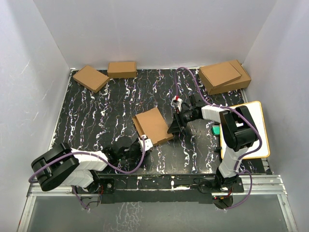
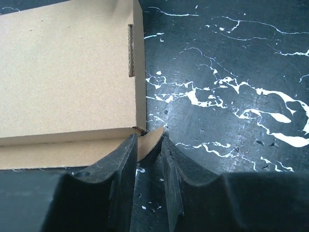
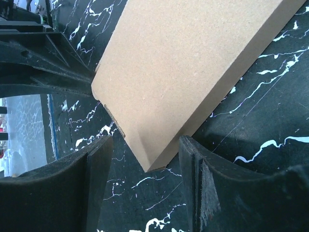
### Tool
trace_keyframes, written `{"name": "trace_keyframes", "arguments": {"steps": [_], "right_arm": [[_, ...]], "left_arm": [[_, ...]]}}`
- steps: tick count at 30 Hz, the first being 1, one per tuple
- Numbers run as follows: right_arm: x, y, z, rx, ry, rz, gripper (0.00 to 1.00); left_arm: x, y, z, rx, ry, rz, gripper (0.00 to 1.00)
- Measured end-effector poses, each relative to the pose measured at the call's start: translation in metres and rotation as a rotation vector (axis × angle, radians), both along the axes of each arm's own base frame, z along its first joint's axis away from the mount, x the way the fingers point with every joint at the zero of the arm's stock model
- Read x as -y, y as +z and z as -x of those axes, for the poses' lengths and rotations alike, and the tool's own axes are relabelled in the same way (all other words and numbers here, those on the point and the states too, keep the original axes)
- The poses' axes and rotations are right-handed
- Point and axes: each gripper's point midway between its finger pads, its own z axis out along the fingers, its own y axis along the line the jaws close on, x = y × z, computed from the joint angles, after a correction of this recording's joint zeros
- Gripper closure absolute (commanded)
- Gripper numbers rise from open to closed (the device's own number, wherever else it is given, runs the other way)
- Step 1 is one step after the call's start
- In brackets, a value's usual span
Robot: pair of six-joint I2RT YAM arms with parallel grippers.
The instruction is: Fold the paper box
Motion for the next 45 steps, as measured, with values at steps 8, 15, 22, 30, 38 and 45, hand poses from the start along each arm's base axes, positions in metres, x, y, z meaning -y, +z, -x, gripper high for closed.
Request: {"name": "trace_keyframes", "arguments": {"steps": [8, 15, 22, 30, 38, 45], "right_arm": [[0.0, -0.001, 0.0, -0.01, -0.004, 0.001, 0.36], [-0.003, 0.004, -0.009, -0.033, -0.047, -0.015, 0.35], [-0.002, -0.001, -0.016, -0.078, -0.091, -0.009, 0.36], [-0.001, -0.004, -0.019, -0.095, -0.121, 0.006, 0.39], [0.001, -0.013, -0.023, -0.107, -0.158, 0.041, 0.43], [0.004, -0.019, -0.026, -0.116, -0.185, 0.071, 0.54]], "left_arm": [[0.001, 0.002, -0.002, 0.007, 0.007, 0.008, 0.9], [0.001, 0.001, -0.002, 0.006, 0.006, 0.007, 0.96], [0.002, 0.002, -0.002, 0.005, 0.009, 0.015, 1.0], [0.002, 0.002, -0.002, 0.001, 0.012, 0.018, 1.0], [0.002, 0.003, -0.002, -0.008, 0.019, 0.027, 1.0], [0.001, 0.002, -0.002, -0.015, 0.031, 0.035, 1.0]]}}
